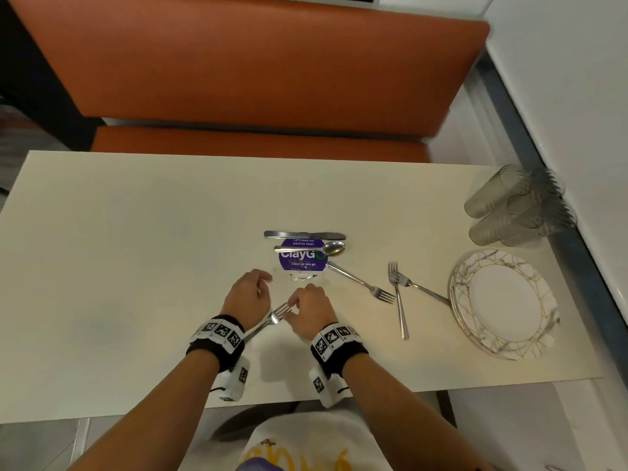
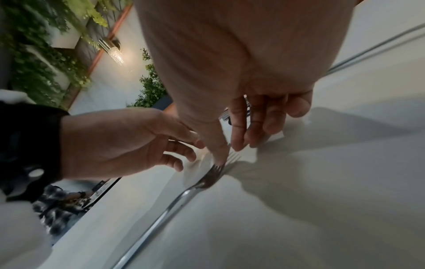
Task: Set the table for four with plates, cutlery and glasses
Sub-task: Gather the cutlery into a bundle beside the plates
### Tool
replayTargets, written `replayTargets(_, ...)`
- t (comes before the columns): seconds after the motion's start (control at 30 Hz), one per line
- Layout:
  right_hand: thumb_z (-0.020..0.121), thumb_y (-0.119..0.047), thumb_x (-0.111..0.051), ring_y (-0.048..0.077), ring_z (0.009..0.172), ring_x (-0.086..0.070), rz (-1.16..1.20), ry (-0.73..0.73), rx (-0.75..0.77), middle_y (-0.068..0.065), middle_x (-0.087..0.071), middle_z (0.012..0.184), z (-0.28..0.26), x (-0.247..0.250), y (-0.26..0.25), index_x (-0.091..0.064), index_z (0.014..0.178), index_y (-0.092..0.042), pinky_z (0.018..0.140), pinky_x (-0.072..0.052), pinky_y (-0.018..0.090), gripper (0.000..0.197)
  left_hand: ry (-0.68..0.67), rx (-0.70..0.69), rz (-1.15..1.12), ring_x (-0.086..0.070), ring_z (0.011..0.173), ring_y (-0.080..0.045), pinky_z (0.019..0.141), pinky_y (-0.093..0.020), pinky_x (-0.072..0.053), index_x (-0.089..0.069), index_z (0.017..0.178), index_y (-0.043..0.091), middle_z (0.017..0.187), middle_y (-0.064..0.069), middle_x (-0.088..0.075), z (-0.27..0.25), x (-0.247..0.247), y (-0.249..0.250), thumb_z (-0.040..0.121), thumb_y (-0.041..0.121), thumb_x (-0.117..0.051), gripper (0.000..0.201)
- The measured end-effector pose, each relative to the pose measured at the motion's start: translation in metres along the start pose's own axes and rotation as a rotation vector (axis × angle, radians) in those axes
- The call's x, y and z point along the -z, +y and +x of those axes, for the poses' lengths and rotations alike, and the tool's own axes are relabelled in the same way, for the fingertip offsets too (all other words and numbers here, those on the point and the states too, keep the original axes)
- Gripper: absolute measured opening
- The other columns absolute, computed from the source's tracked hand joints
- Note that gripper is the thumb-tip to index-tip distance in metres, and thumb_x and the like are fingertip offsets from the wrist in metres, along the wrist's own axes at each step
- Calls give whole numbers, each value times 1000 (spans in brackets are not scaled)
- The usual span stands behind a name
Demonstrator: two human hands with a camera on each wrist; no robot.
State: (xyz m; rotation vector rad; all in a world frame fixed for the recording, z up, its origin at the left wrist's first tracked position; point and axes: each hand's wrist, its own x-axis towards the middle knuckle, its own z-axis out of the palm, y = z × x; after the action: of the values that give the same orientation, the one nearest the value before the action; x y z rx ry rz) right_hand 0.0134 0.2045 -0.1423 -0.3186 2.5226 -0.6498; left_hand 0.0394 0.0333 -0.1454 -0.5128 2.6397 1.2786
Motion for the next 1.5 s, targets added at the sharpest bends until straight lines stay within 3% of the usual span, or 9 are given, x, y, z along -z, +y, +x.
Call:
replayTargets(0.1,85,-21,-75,20,102,-54,61,-2,-1,4,-62,103,-5,2,-2,-72,93,-17,90,-50,34,9,-74,43,-19,-67,92,-17,87,-35,-54,-66,111,24,100,5,-71,-7,2,0,98,20,-56,17)
replayTargets(0.27,78,-18,-77,6,78,-67,344,59,-60,-7,-75,86,-12,34,1,-75,86,-16,71,-47,8,8,-204,69,-54,-68,88,-16,80,-30,-47,-68,101,24,95,5,-74,-14,0,15,105,39,-51,24)
replayTargets(0.37,79,-16,-81,13,76,-74,613,76,-112,1,-78,84,-13,65,5,-73,90,-11,67,-55,16,15,-305,99,-221,-74,73,-20,72,-30,-48,-70,99,18,83,-2,-78,-14,-3,35,108,47,-43,41)
replayTargets(0.47,81,-16,-81,12,72,-73,687,185,-128,1,-78,84,-5,92,12,-72,89,-13,66,-53,20,13,-325,98,-341,-71,63,-25,65,-31,-50,-71,99,14,76,-9,-77,-10,-10,55,109,35,-45,35)
replayTargets(0.63,82,-20,-81,11,74,-72,720,295,-94,-1,-78,84,10,130,29,-72,89,-19,72,-58,24,12,-248,-8,-309,-53,53,-5,63,-26,-45,-72,91,18,63,6,-61,4,-24,88,109,23,-43,34)
replayTargets(0.97,87,-12,-70,9,82,-63,284,284,-245,-8,-67,89,21,128,98,-76,97,-18,84,-58,30,13,-186,35,-316,-54,69,-8,68,-26,-42,-71,97,16,75,13,-62,31,-37,104,109,19,-42,31)
replayTargets(1.07,85,-23,-72,21,106,-60,2,129,-260,-2,-65,105,21,119,113,-72,104,-25,96,-51,41,19,-150,42,-329,-57,71,-10,70,-24,-44,-69,99,17,79,10,-64,35,-40,104,109,19,-43,28)
replayTargets(1.27,89,-34,-70,29,123,-46,-370,61,-212,3,-59,119,15,106,117,-71,102,-27,101,-41,46,15,-165,43,-321,-63,72,-17,50,-23,-49,-66,96,17,88,-5,-71,39,-45,114,109,20,-44,26)
replayTargets(1.5,90,-26,-66,21,115,-51,-331,-10,-170,-6,-70,105,7,128,112,-70,93,-27,101,-33,45,5,-161,-56,-189,-65,78,-16,77,-46,-61,-70,93,30,91,11,-70,41,-54,118,107,26,-48,26)
